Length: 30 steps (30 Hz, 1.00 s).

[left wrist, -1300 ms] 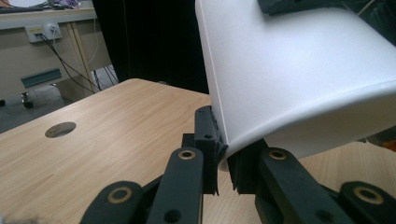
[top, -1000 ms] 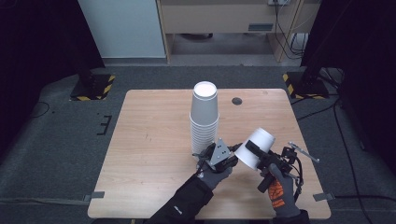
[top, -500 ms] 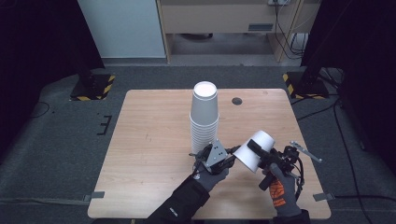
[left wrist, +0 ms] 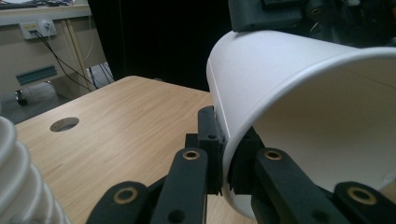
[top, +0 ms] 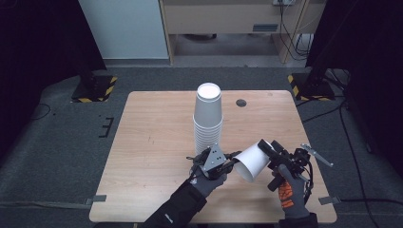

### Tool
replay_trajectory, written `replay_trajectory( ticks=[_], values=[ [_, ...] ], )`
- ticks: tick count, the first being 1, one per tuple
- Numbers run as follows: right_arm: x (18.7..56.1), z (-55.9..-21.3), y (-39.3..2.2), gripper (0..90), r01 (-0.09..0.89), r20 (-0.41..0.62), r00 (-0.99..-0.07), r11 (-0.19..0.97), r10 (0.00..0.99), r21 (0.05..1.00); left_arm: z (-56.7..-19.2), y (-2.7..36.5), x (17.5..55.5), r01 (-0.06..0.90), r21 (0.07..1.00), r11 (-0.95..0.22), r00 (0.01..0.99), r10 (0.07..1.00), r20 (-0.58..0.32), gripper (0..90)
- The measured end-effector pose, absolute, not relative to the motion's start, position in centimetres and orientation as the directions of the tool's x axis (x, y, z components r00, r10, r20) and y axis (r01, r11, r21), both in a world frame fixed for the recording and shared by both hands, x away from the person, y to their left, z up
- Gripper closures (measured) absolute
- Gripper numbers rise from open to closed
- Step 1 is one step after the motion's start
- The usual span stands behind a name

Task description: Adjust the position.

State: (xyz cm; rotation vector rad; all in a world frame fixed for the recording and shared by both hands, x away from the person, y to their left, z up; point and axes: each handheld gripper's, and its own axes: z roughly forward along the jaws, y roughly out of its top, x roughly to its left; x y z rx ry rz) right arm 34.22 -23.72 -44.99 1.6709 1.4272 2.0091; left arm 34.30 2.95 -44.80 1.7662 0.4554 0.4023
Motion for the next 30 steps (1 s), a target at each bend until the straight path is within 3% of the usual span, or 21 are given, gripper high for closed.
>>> replay_trajectory(
  ticks=[18, 30],
  values=[
    [34.5, -45.2, -25.1, 11.6, 0.368, 0.591, -0.312, -0.479, 0.744, 0.797, -44.2, 6.4, 34.2, 0.139, 0.96, -0.244, 0.85, 0.526, 0.01, 85.0],
    [34.7, -45.7, -24.7, 11.8, 0.371, 0.444, -0.315, -0.322, 0.839, 0.871, -44.5, 8.8, 33.6, 0.172, 0.957, -0.233, 0.848, 0.529, -0.024, 85.2]
  ],
)
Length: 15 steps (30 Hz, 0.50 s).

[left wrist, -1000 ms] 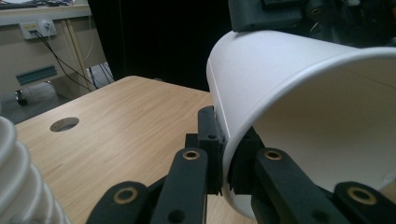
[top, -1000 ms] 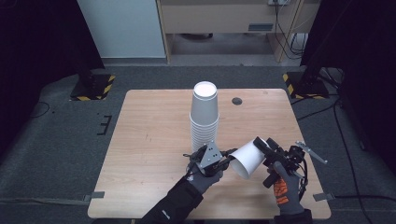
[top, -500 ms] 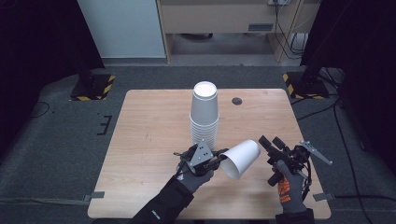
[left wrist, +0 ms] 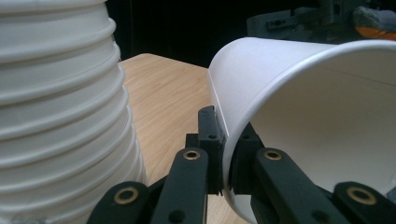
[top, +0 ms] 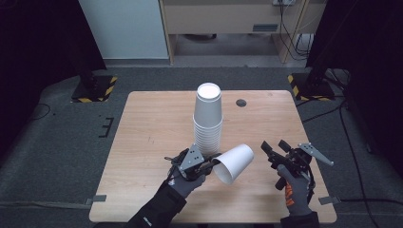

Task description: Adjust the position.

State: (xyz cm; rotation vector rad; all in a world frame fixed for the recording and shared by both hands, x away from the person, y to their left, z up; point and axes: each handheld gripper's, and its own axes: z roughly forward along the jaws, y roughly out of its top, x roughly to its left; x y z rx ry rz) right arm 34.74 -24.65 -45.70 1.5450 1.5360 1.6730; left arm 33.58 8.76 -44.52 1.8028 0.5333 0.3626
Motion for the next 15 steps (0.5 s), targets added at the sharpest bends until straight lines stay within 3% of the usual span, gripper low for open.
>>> replay_trajectory(
  ticks=[15],
  values=[
    [34.5, -46.5, -24.8, 11.9, 0.381, 0.3, -0.324, -0.166, 0.897, 0.909, -45.2, 11.4, 33.0, 0.215, 0.946, -0.244, 0.852, 0.521, -0.059, 85.2]
  ],
)
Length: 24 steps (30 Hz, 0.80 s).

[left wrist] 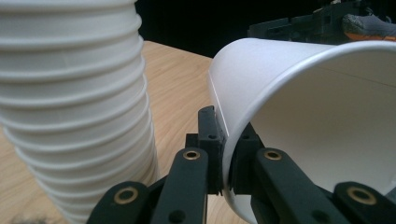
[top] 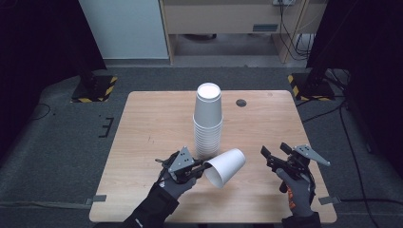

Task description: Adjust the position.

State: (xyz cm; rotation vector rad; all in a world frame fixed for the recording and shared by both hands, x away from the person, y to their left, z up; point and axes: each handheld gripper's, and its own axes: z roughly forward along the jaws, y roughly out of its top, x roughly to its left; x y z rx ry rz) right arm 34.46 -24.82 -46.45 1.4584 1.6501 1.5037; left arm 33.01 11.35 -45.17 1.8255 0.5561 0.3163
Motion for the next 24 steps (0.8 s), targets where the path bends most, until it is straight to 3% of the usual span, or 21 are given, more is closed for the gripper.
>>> replay_trajectory(
  ticks=[24],
  values=[
    [34.6, -47.5, -24.9, 11.6, 0.413, 0.227, -0.309, -0.084, 0.924, 0.907, -47.0, 16.1, 32.1, 0.291, 0.919, -0.267, 0.829, 0.55, -0.103, 85.2]
  ],
)
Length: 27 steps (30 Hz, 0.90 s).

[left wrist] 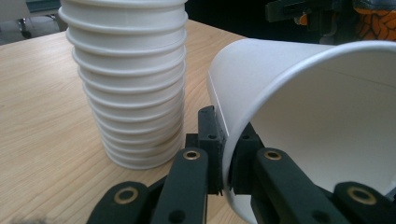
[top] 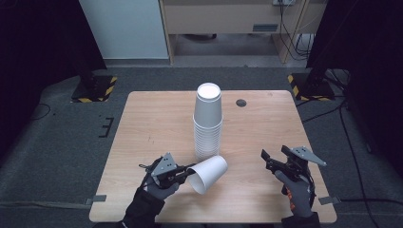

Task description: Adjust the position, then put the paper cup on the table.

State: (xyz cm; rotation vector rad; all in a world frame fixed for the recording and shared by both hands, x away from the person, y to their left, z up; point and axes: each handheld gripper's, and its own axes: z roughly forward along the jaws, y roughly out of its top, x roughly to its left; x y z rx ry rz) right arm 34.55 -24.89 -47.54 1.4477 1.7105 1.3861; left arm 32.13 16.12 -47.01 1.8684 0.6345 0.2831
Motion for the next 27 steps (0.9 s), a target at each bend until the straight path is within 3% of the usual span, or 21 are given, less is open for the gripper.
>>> replay_trajectory(
  ticks=[27],
  values=[
    [34.5, -47.8, -25.0, 11.4, 0.423, 0.209, -0.297, -0.068, 0.932, 0.904, -46.9, 23.6, 30.1, 0.341, 0.919, -0.197, 0.726, 0.676, -0.125, 85.2]
  ],
)
